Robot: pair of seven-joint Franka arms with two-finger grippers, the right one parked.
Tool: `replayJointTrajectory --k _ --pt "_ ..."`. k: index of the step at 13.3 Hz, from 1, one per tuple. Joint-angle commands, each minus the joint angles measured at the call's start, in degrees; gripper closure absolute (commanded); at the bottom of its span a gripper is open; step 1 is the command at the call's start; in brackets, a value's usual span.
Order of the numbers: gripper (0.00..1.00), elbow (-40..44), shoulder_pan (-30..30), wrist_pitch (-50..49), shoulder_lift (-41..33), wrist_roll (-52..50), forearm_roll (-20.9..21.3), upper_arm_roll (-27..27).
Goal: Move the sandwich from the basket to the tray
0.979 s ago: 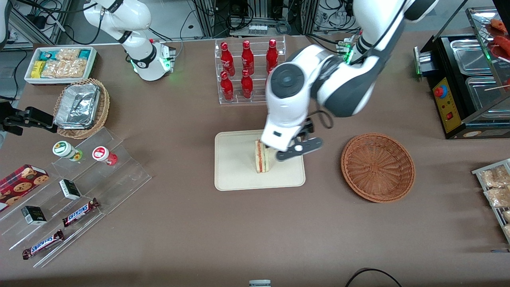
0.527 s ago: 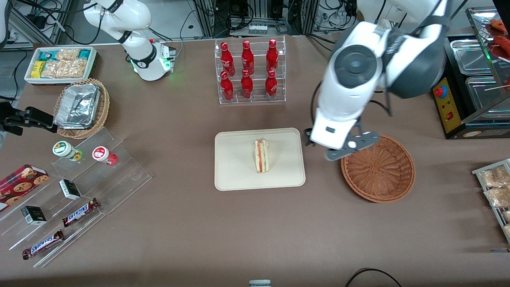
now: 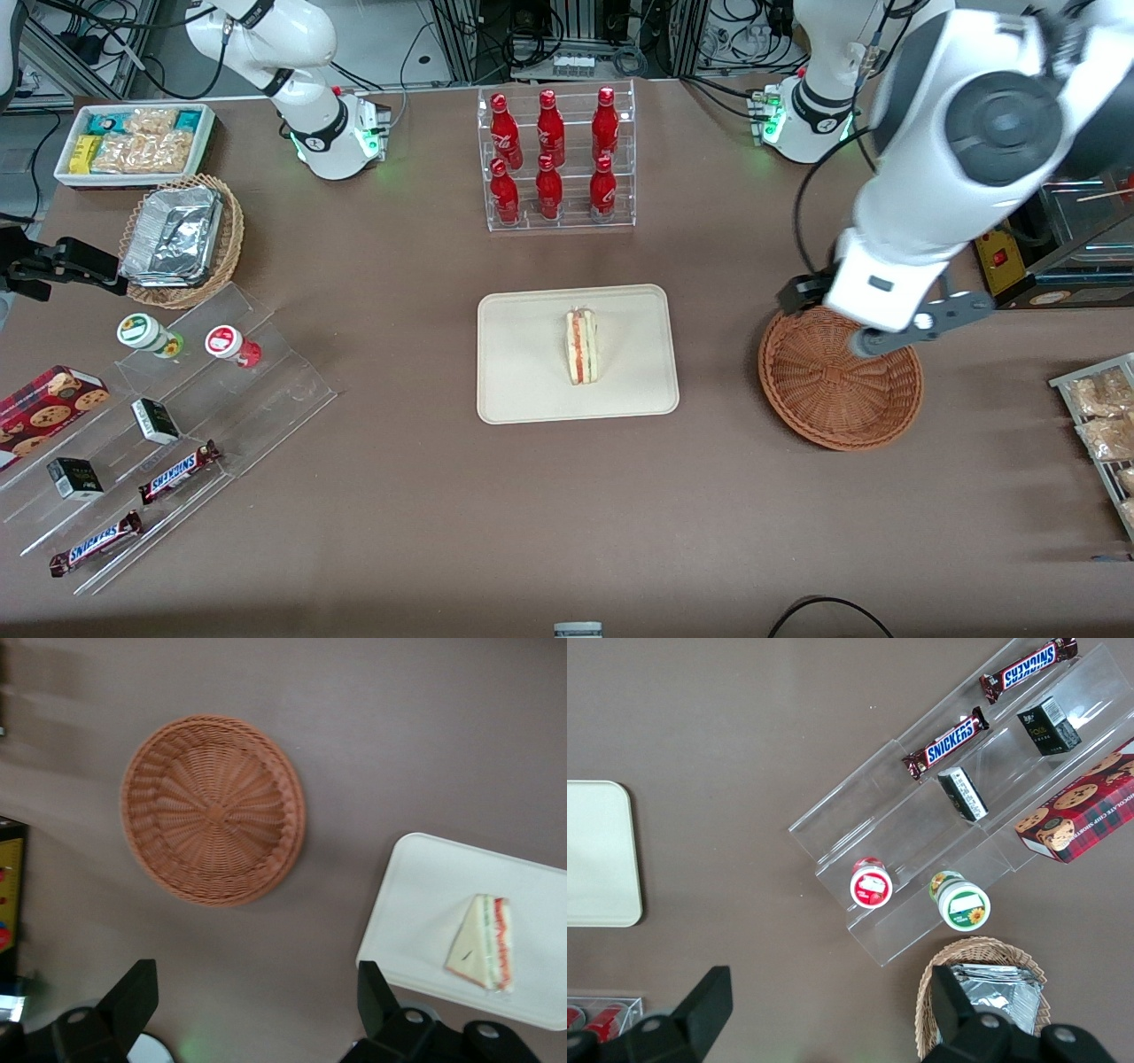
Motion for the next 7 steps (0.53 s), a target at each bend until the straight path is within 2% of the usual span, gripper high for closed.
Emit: replayJointTrajectory --k 1,4,5,6,7 --pt "0.01 -1.42 -0.38 -2.58 -2.80 7.98 -2.04 5.47" --pt "0.01 -1.51 -0.29 -5.47 -4.74 17.83 -4.77 12.69" --pt "0.01 -1.51 -0.29 -6.79 -5.00 19.60 -4.77 13.22" --pt "0.01 -1.43 2.75 -6.98 -5.09 21.01 -4.95 13.14" --pt "0.01 -1.42 6.52 -6.98 -5.36 21.72 -5.12 10.10"
